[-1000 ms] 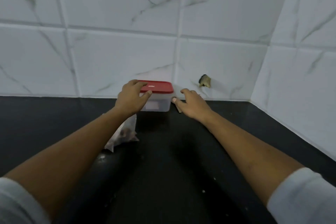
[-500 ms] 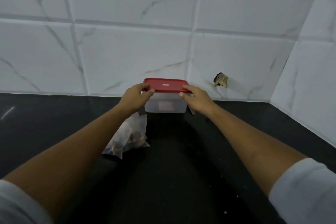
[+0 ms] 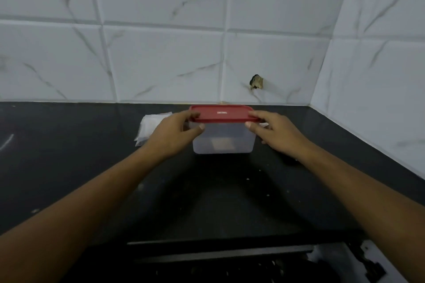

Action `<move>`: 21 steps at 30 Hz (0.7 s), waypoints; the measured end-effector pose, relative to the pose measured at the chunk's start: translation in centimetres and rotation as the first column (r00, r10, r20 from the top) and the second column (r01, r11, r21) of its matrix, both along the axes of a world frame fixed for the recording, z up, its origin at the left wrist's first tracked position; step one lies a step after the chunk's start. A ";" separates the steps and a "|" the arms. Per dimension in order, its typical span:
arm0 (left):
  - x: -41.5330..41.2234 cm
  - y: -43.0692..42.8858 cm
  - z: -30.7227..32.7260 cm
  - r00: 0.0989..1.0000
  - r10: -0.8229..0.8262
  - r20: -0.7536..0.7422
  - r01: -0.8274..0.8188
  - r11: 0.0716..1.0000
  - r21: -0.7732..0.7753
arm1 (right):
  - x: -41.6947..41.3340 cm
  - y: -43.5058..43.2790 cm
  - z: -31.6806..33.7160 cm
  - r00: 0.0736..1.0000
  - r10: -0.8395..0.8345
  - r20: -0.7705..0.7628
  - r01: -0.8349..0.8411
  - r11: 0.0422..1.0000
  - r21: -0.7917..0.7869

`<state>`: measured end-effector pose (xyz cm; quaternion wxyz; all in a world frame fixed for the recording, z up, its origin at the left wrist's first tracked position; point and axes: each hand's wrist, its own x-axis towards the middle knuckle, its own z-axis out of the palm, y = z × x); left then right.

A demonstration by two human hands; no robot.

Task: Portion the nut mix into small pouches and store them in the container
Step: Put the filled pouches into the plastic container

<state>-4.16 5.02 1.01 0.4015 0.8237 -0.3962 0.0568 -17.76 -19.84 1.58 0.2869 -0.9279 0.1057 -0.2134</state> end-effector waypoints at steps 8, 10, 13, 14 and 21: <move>-1.1 1.4 -2.8 0.999 -0.015 -0.047 0.016 1.000 0.003 | -3.0 -0.1 -1.8 0.999 0.054 0.000 -0.053 0.972 -0.228; -0.5 1.1 -2.8 0.991 -0.057 -0.121 0.055 0.998 -0.024 | -3.0 -0.9 -1.4 0.995 0.098 -0.010 -0.096 0.950 -0.296; 0.1 0.1 -2.9 0.958 -0.178 -0.226 0.165 0.983 -0.076 | -2.8 -2.0 -0.8 0.981 0.186 -0.047 -0.191 0.924 -0.333; 0.1 -0.3 -3.0 0.946 -0.193 -0.259 0.175 0.980 -0.092 | -2.7 -2.4 -0.5 0.976 0.207 -0.060 -0.215 0.919 -0.329; 1.3 -2.2 -3.7 0.928 -0.191 -0.320 0.149 0.977 -0.151 | -1.9 -4.9 0.0 0.965 0.236 -0.118 -0.264 0.844 -0.467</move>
